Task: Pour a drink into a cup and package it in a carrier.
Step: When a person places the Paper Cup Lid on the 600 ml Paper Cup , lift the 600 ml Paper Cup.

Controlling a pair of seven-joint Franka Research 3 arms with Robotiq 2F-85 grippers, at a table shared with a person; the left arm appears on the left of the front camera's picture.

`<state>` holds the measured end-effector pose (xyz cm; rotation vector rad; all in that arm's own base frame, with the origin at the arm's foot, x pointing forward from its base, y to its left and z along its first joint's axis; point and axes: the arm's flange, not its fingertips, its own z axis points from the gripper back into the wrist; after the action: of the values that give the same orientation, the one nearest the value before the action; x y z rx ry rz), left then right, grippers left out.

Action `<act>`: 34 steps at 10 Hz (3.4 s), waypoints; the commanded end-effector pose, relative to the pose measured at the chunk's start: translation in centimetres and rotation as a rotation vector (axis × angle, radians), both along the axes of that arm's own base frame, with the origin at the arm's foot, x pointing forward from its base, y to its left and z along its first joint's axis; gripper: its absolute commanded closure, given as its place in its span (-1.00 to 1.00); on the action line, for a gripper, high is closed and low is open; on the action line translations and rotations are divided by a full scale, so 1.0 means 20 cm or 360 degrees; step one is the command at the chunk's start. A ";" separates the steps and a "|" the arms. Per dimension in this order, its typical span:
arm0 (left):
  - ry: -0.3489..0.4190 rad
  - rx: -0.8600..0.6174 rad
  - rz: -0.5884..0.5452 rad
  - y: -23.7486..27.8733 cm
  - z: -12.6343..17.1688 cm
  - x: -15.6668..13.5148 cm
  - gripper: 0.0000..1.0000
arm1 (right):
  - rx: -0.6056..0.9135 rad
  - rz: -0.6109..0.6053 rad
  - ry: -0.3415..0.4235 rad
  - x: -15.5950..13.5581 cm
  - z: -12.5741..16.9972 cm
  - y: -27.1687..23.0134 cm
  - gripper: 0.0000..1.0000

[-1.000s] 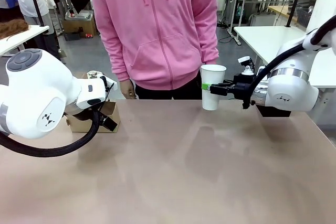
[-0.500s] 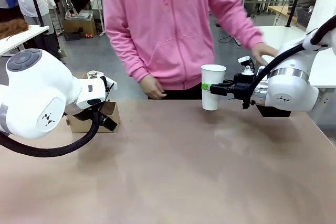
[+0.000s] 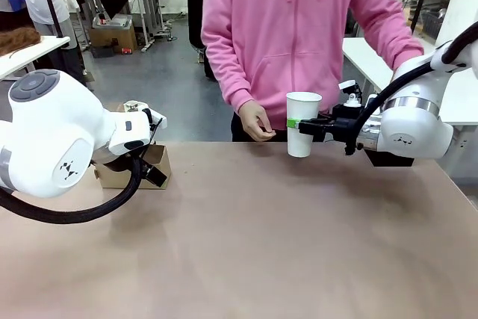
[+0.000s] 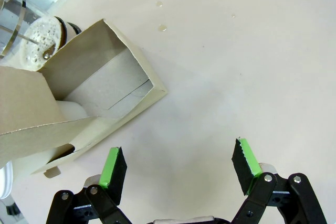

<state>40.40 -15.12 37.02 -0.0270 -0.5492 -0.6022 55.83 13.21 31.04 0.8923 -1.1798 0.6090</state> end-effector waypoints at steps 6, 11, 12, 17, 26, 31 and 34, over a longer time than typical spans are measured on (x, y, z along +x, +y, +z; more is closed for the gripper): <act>0.0000 -0.0003 -0.0001 0.00 0.00 0.00 -1.00 | 0.0017 -0.0012 -0.0014 0.00 0.01 0.01 -0.61; 0.0000 -0.0003 -0.0001 0.00 0.00 0.00 -1.00 | 0.0017 -0.0012 -0.0014 0.00 0.01 0.01 -0.61; 0.0000 -0.0003 -0.0001 0.00 0.00 0.00 -1.00 | 0.0017 -0.0012 -0.0014 0.00 0.01 0.01 -0.61; 0.0000 -0.0003 -0.0001 0.00 0.00 0.00 -1.00 | 0.0017 -0.0012 -0.0014 0.00 0.01 0.01 -0.61; 0.0000 -0.0003 -0.0001 0.00 0.00 0.00 -1.00 | 0.0017 -0.0012 -0.0014 0.00 0.01 0.01 -0.61; 0.0000 -0.0003 -0.0001 0.00 0.00 0.00 -1.00 | 0.0017 -0.0012 -0.0014 0.00 0.01 0.01 -0.61; 0.0000 -0.0003 -0.0001 0.00 0.00 0.00 -1.00 | 0.0001 0.0009 0.0005 0.00 0.06 -0.05 -0.61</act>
<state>40.40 -15.12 37.02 -0.0270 -0.5491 -0.6022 55.91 12.91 30.88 0.8880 -1.1768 0.6089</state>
